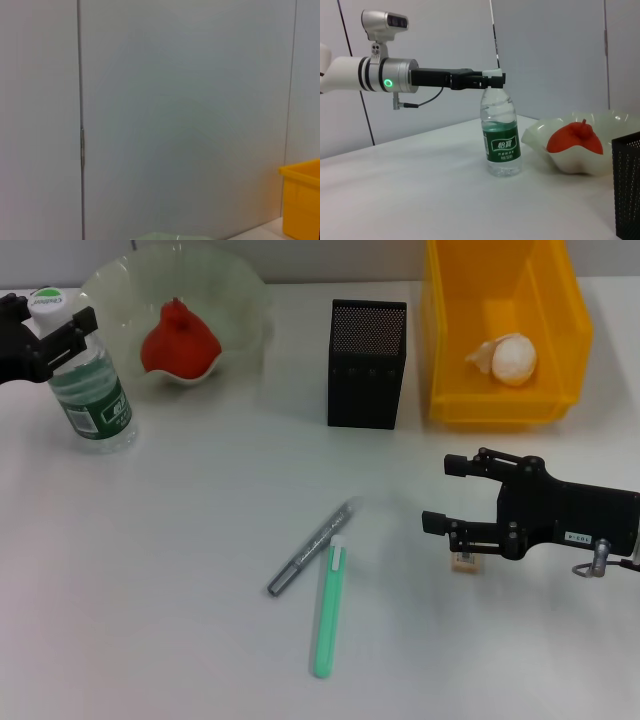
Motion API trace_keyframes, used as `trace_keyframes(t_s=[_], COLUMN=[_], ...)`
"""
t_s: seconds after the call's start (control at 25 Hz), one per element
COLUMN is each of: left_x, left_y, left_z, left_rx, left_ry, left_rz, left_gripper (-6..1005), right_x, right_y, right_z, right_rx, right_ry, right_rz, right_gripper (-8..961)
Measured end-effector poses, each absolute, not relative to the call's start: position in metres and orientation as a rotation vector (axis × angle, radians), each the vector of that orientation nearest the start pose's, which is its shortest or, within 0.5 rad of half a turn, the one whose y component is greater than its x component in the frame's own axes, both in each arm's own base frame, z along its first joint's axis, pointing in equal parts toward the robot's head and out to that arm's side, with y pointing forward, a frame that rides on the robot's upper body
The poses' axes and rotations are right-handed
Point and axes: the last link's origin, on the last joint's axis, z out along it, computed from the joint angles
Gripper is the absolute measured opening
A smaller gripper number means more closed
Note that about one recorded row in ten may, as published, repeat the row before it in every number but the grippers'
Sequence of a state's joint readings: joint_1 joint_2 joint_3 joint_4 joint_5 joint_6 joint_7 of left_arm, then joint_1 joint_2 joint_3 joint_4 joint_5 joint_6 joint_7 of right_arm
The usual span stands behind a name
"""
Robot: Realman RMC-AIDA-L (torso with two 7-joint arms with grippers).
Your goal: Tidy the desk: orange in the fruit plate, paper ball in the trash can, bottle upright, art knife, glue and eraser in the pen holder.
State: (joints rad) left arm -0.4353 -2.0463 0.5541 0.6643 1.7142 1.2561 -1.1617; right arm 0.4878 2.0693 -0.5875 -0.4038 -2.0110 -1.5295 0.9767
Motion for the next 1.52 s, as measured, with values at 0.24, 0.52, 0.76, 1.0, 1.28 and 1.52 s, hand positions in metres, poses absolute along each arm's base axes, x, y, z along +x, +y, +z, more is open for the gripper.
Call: trace_keyframes(t_s=[0.24, 0.52, 0.76, 1.0, 1.28, 1.52], left_x=[-0.314, -0.291, -0.273, -0.268, -0.284, -0.293], left_y=[0.355, 0.35, 0.333, 0.311, 0.289, 0.285], left_z=[0.073, 0.096, 0.105, 0.095, 0.047, 0.033], left_rx=[-2.138, -2.075, -2.167, -2.338, -2.602, -2.607], left_ry=[-0.545, -0.475, -0.428, -0.411, -0.434, -0.449], left_rz=[-0.708, -0.977, -1.166, -1.223, -0.994, -0.949], left_gripper=[667, 800, 800, 800, 800, 800], right_x=[0.293, 0.293, 0.293, 0.29, 0.28, 0.273], right_y=[0.296, 0.296, 0.297, 0.299, 0.307, 0.311], right_z=[-0.031, -0.031, -0.03, -0.028, -0.023, -0.012], right_rx=[-2.682, -2.681, -2.676, -2.672, -2.693, -2.715], right_ry=[0.444, 0.444, 0.445, 0.46, 0.489, 0.511], right_rz=[0.743, 0.743, 0.745, 0.763, 0.795, 0.822], right_gripper=[818, 818, 817, 817, 817, 816])
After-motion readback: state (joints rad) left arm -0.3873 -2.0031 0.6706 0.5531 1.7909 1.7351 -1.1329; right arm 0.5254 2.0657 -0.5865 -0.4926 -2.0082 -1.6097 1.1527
